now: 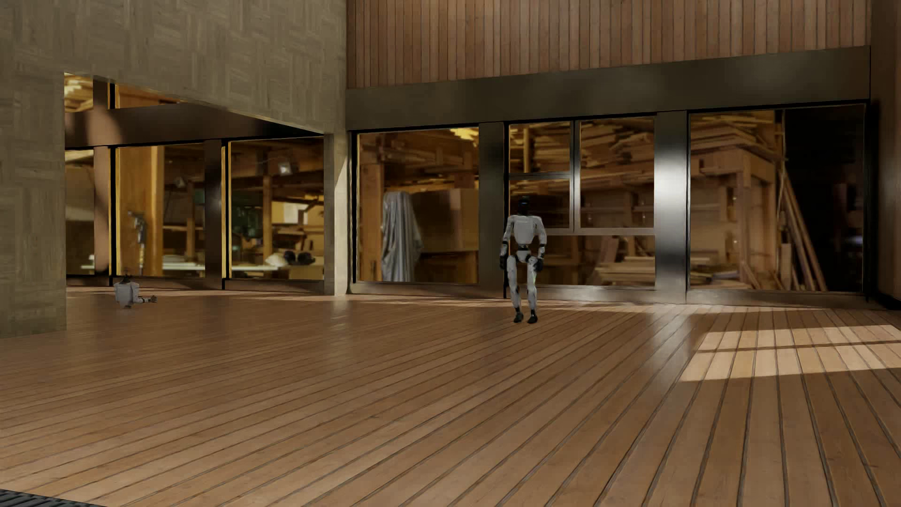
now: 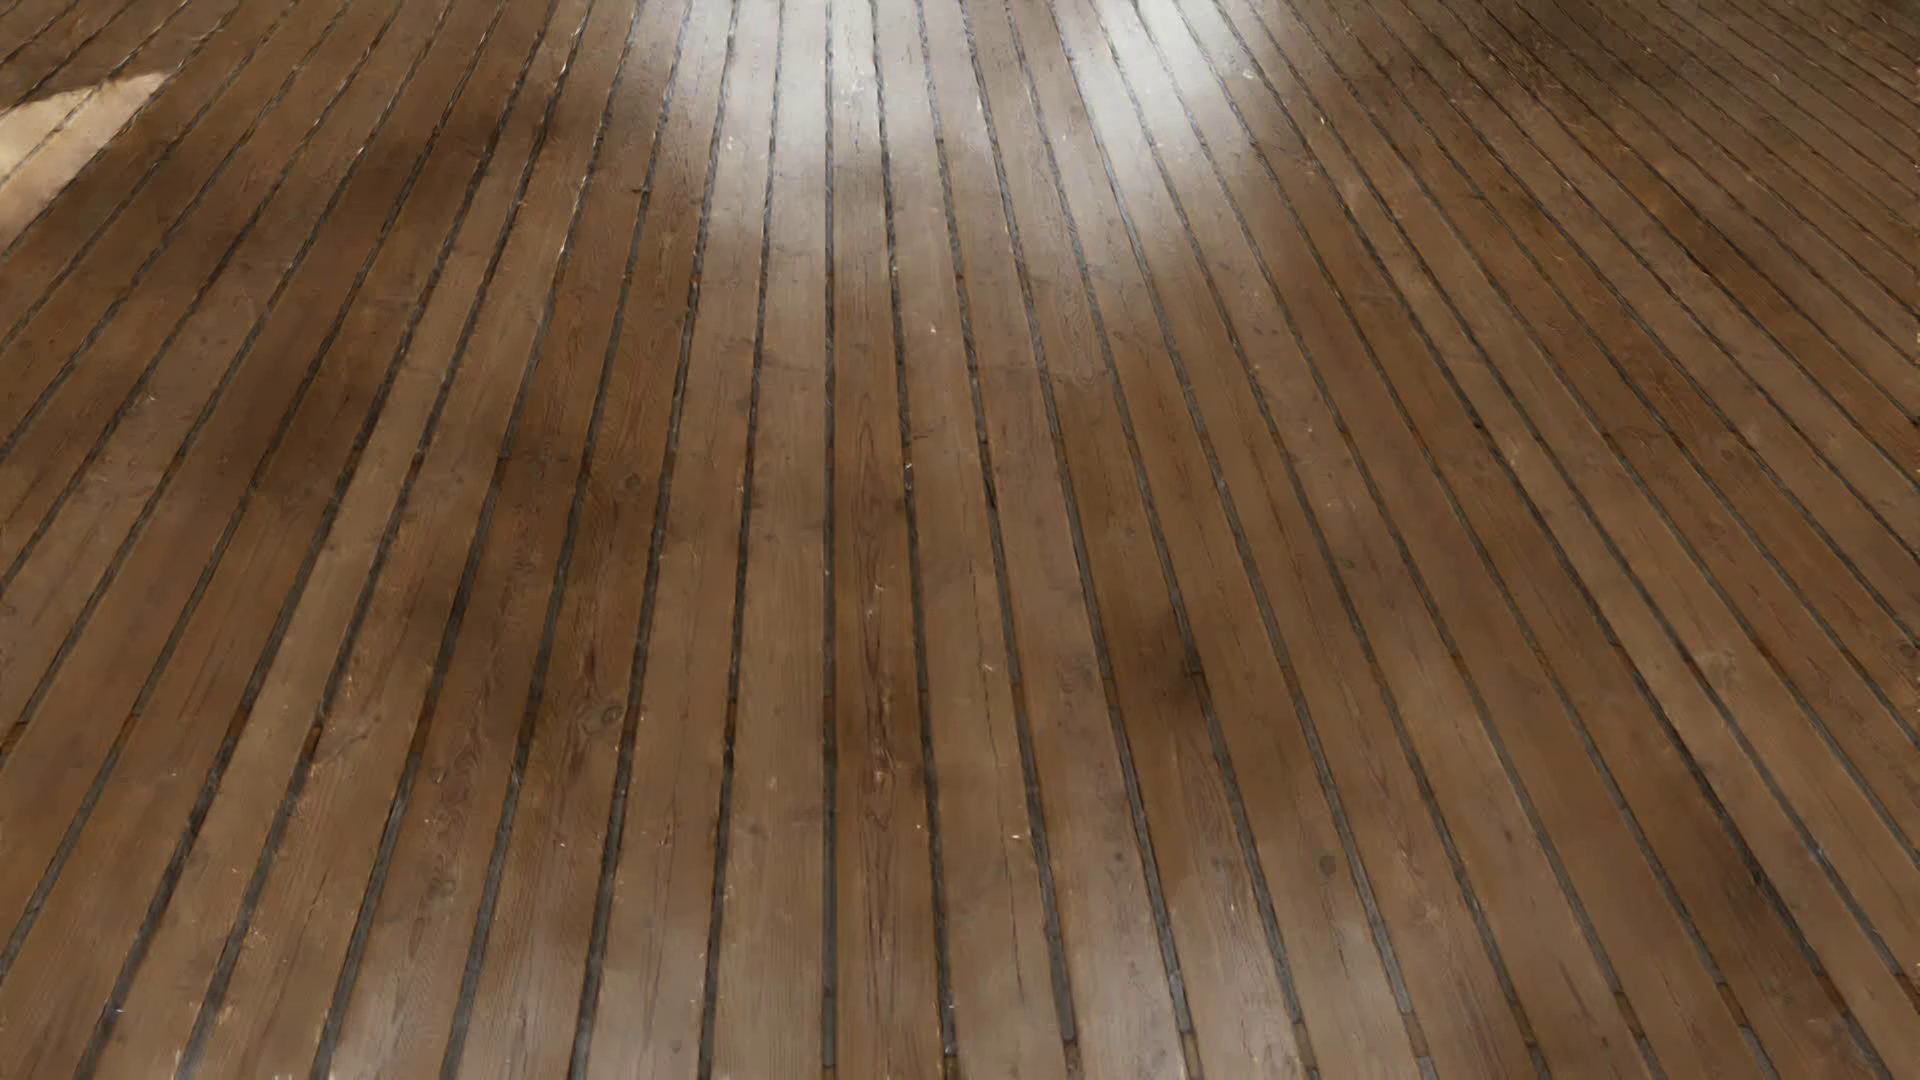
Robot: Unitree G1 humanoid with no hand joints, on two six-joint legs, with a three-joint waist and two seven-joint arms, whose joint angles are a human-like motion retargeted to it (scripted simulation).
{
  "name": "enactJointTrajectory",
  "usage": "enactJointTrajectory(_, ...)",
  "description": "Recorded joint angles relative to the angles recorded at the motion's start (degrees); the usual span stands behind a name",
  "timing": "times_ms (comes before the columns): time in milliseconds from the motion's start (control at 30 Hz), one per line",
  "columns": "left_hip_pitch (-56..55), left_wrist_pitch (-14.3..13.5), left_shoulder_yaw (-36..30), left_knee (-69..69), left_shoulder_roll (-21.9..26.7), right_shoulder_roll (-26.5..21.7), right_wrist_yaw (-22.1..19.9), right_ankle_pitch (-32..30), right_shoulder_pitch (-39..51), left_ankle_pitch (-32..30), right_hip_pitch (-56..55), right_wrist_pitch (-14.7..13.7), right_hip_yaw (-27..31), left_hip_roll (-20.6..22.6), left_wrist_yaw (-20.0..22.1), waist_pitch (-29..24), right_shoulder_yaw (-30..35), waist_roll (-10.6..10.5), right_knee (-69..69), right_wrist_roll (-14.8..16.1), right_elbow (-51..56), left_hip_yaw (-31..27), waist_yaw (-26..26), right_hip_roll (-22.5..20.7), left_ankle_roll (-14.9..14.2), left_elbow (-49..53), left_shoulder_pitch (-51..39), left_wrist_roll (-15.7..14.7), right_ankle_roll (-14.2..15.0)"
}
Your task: Walk forward
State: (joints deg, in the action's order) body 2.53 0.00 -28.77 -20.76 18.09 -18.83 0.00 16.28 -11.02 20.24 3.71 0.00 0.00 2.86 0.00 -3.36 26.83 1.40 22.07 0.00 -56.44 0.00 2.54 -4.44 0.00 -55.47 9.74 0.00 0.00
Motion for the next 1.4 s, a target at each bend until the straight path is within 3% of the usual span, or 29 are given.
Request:
enactJointTrajectory(167, -0.4, 0.0, -1.5, 0.1, 0.4, -0.7, 0.0, 1.0, -2.0, -0.5, -4.0, 0.0, 0.0, 1.2, 0.0, -0.1, -2.0, 0.1, 6.2, 0.0, 1.9, 0.0, 0.9, 0.2, 0.0, -2.7, 1.3, 0.0, 0.0)
enactJointTrajectory(300, 1.6, 0.0, -2.2, -1.3, 0.6, -1.1, 0.0, -10.5, -3.0, 0.3, -17.1, 0.0, 0.0, 1.8, 0.0, -2.9, -3.2, -0.1, 30.7, 0.0, 1.3, 0.0, 3.4, 1.0, 0.0, -2.9, 1.8, 0.0, 0.0)
enactJointTrajectory(400, 3.5, 0.0, -1.2, -1.7, 1.4, -0.7, 0.0, -8.4, -5.3, 1.5, -28.4, 0.0, 0.0, 1.8, 0.0, -4.5, -3.7, 0.3, 44.6, 0.0, 0.4, 0.0, 6.7, 1.9, 0.0, -2.0, 1.3, 0.0, 0.0)
enactJointTrajectory(633, 8.2, 0.0, 2.7, -1.7, 2.4, 0.9, 0.0, -6.8, -11.2, 1.6, -30.2, 0.0, 0.0, 0.5, 0.0, -4.9, 4.4, -0.1, 4.9, 0.0, -8.2, 0.0, 8.8, 2.6, 0.0, 3.3, -1.0, 0.0, 0.0)
enactJointTrajectory(733, 10.7, 0.0, 5.6, -2.3, 1.3, 1.4, 0.0, -13.6, -11.2, -0.6, -30.5, 0.0, 0.0, -1.6, 0.0, -4.7, 5.8, -1.9, 5.3, 0.0, -9.7, 0.0, 7.9, 3.2, 0.0, 6.1, -0.1, 0.0, 0.0)
enactJointTrajectory(800, 12.0, 0.0, 6.7, -4.1, -0.1, 1.0, 0.0, -17.4, -9.4, -6.4, -30.9, 0.0, 0.0, -3.3, 0.0, -4.3, 4.9, -4.6, 9.8, 0.0, -9.4, 0.0, 6.0, 1.4, 0.0, 5.8, 2.1, 0.0, 0.0)
enactJointTrajectory(867, 10.0, 0.0, 4.1, -11.1, -0.7, 0.1, 0.0, -14.1, -6.2, -17.2, -28.0, 0.0, 0.0, -3.8, 0.0, -3.7, 3.6, -6.3, 11.7, 0.0, -7.9, 0.0, 4.2, -0.7, 0.0, 3.4, 4.8, 0.0, 0.0)
enactJointTrajectory(933, 2.1, 0.0, -0.8, -26.5, -0.7, -1.3, 0.0, -9.6, -2.3, -27.3, -22.3, 0.0, 0.0, -3.8, 0.0, -3.8, 0.7, -7.5, 10.8, 0.0, -4.5, 0.0, 3.3, -2.4, 0.0, 0.9, 6.7, 0.0, 0.0)
enactJointTrajectory(967, -3.3, 0.0, -3.3, -36.5, -0.7, -2.2, 0.0, -7.6, -0.2, -27.8, -19.4, 0.0, 0.0, -3.1, 0.0, -4.1, -1.4, -8.0, 10.1, 0.0, -2.2, 0.0, 2.6, -3.4, 0.0, 0.1, 7.3, 0.0, 0.0)
enactJointTrajectory(1033, -14.6, 0.0, -6.2, -53.9, -1.0, -4.1, 0.0, -4.8, 3.6, -19.9, -13.9, 0.0, 0.0, -1.0, 0.0, -4.7, -6.1, -8.1, 8.5, 0.0, 2.9, 0.0, 0.0, -4.8, 0.0, -1.7, 8.4, 0.0, 0.0)
enactJointTrajectory(1100, -24.1, 0.0, -6.7, -58.1, -1.9, -5.5, 0.0, -2.2, 6.5, -16.2, -8.3, 0.0, 0.0, 0.0, 0.0, -5.0, -12.6, -7.9, 6.7, 0.0, 7.5, 0.0, -3.2, -6.3, 0.0, -5.1, 9.0, 0.0, 0.0)
enactJointTrajectory(1167, -30.0, 0.0, -6.3, -46.1, -1.9, -6.0, 0.0, 0.6, 9.2, -20.0, -2.6, 0.0, 0.0, 0.4, 0.0, -5.1, -15.4, -6.4, 5.1, 0.0, 10.9, 0.0, -6.0, -6.4, 0.0, -6.6, 9.5, 0.0, 0.0)
enactJointTrajectory(1233, -30.5, 0.0, -5.2, -23.8, -1.8, -5.9, 0.0, 3.5, 11.2, -22.2, 3.6, 0.0, 0.0, -0.2, 0.0, -5.2, -16.5, -5.1, 2.9, 0.0, 13.3, 0.0, -8.3, -6.2, 0.0, -6.7, 9.8, 0.0, 0.0)
enactJointTrajectory(1333, -25.4, 0.0, -3.9, 0.1, -1.6, -5.0, 0.0, 7.2, 12.0, -11.5, 10.4, 0.0, 0.0, -2.7, 0.0, -4.6, -16.2, -4.3, 2.8, 0.0, 15.1, 0.0, -11.9, -5.6, 0.0, -6.1, 8.7, 0.0, 0.0)
enactJointTrajectory(1367, -24.1, 0.0, -3.4, 0.6, -1.6, -4.6, 0.0, 6.6, 11.6, -9.5, 11.6, 0.0, 0.0, -3.3, 0.0, -4.3, -15.5, -3.9, 3.8, 0.0, 14.9, 0.0, -12.9, -4.9, 0.0, -6.1, 8.0, 0.0, 0.0)
enactJointTrajectory(1400, -23.8, 0.0, -3.0, 0.0, -1.6, -3.9, 0.0, 4.5, 10.8, -12.7, 12.4, 0.0, 0.0, -2.9, 0.0, -4.0, -14.7, -3.1, 5.0, 0.0, 14.1, 0.0, -13.1, -3.8, 0.0, -6.4, 7.1, 0.0, 0.0)
